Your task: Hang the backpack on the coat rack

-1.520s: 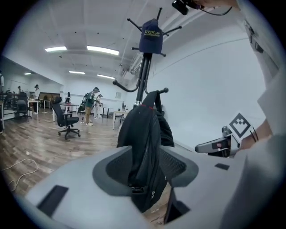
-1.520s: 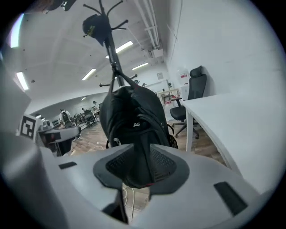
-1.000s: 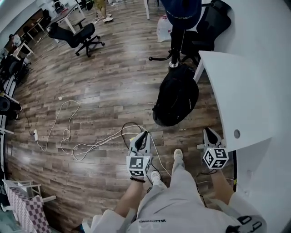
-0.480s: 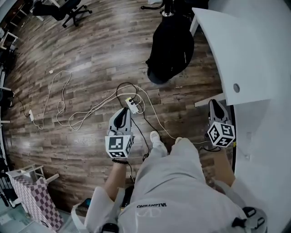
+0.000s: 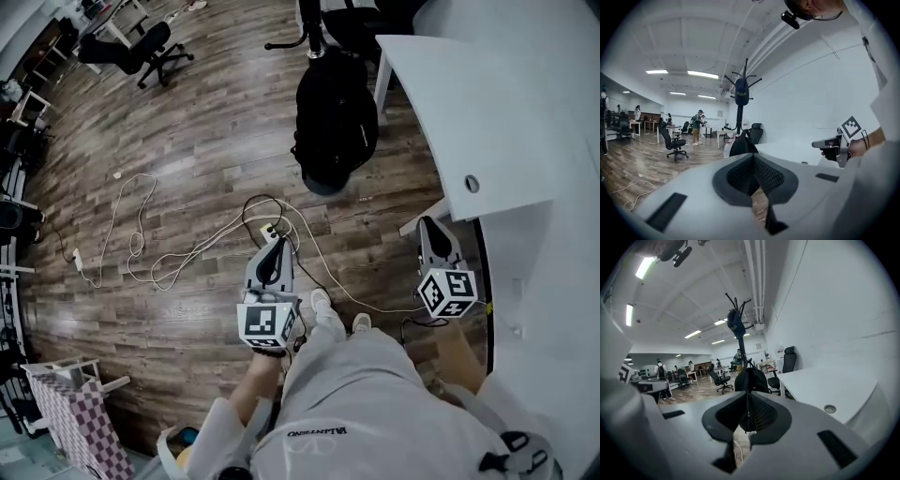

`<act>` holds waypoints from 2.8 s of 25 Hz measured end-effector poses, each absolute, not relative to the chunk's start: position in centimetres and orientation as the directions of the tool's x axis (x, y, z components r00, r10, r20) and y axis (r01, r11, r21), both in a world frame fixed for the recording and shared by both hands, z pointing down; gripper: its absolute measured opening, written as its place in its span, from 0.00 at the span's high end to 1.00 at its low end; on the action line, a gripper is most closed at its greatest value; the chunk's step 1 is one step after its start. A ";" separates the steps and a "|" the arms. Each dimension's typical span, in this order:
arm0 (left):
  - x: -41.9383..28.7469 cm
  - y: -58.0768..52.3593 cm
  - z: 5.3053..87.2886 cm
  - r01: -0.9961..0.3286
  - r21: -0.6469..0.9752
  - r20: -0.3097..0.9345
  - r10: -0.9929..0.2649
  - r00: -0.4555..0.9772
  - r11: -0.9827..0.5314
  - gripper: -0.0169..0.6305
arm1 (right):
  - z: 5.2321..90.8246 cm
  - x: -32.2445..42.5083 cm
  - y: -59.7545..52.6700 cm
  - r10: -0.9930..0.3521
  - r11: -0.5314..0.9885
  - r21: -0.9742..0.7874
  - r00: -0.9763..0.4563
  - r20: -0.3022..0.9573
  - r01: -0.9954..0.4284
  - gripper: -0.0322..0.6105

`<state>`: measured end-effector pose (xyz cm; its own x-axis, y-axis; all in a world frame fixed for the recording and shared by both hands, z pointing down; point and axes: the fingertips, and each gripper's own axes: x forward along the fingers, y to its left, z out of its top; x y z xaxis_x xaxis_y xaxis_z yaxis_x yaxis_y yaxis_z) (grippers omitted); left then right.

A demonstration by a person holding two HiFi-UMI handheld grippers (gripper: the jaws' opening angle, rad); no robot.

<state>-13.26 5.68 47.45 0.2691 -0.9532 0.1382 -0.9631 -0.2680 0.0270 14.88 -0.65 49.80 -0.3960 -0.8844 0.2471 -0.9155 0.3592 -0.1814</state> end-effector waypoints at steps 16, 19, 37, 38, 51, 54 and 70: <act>-4.6 14.6 46.4 -0.969 0.005 0.138 -0.960 0.245 -0.246 0.96 | 51.9 18.7 9.8 -0.801 0.489 -0.238 -0.540 0.259 -0.839 0.89; -4.7 15.1 46.1 -0.967 0.003 0.136 -0.958 0.252 -0.254 0.96 | 50.8 18.6 10.4 -0.805 0.496 -0.234 -0.544 0.236 -0.836 0.89; -8.4 16.5 45.1 -0.948 -0.002 0.113 -0.942 0.316 -0.318 0.96 | 47.8 14.0 12.7 -0.835 0.467 -0.199 -0.504 0.220 -0.861 0.91; -8.4 16.6 45.1 -0.947 -0.002 0.112 -0.941 0.318 -0.320 0.96 | 47.9 13.9 12.8 -0.839 0.457 -0.192 -0.493 0.232 -0.868 0.91; -8.5 17.4 45.3 -0.938 0.023 0.112 -0.931 0.347 -0.347 0.96 | 47.7 13.5 13.7 -0.847 0.419 -0.185 -0.456 0.272 -0.889 0.93; -8.5 17.7 45.6 -0.936 0.032 0.119 -0.929 0.351 -0.349 0.96 | 47.2 13.9 13.8 -0.856 0.415 -0.166 -0.446 0.263 -0.895 0.93; -7.5 17.6 45.6 -0.918 0.026 0.127 -0.910 0.395 -0.395 0.96 | 46.7 15.2 13.6 -0.879 0.379 -0.149 -0.406 0.250 -0.913 0.93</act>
